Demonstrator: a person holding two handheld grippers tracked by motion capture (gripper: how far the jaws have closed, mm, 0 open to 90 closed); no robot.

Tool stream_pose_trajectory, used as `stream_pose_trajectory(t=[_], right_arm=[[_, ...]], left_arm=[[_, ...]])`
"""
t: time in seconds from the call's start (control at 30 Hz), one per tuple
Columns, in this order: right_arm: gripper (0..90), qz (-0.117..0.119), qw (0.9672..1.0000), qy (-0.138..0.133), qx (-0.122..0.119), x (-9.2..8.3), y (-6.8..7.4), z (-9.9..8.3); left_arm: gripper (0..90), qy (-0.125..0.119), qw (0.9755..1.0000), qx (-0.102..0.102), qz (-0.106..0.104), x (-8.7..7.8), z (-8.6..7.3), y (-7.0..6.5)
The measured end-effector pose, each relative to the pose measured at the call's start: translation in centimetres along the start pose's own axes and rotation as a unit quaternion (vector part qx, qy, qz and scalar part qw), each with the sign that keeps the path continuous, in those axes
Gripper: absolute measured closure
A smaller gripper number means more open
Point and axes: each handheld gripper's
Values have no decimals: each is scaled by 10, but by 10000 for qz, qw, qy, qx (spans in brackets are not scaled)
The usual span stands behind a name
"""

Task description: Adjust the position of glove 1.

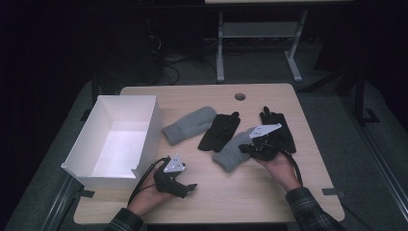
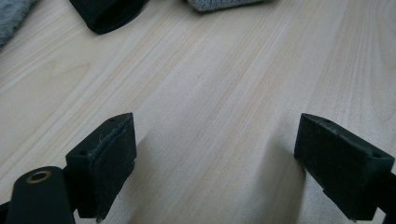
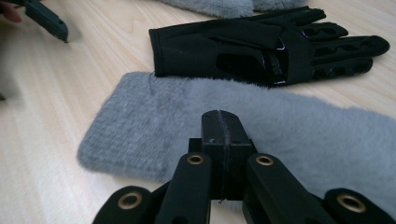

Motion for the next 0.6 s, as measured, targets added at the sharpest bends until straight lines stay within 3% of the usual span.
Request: stream_pose_trajectory(t=[0.23, 0.6], right_arm=[[900, 11, 9994, 342, -35, 21, -5, -3], [900, 181, 9990, 397, -57, 21, -4, -10]], left_arm=[[122, -19, 10000, -10, 9, 1, 0, 0], [122, -14, 10000, 10, 13, 2, 1, 0]])
Point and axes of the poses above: each handheld gripper's, and its own axes: x roughly forward along the jaws, z roughly out of its top, y roughly to its left, and after that the axes turned 1 degree about -y, right-handed
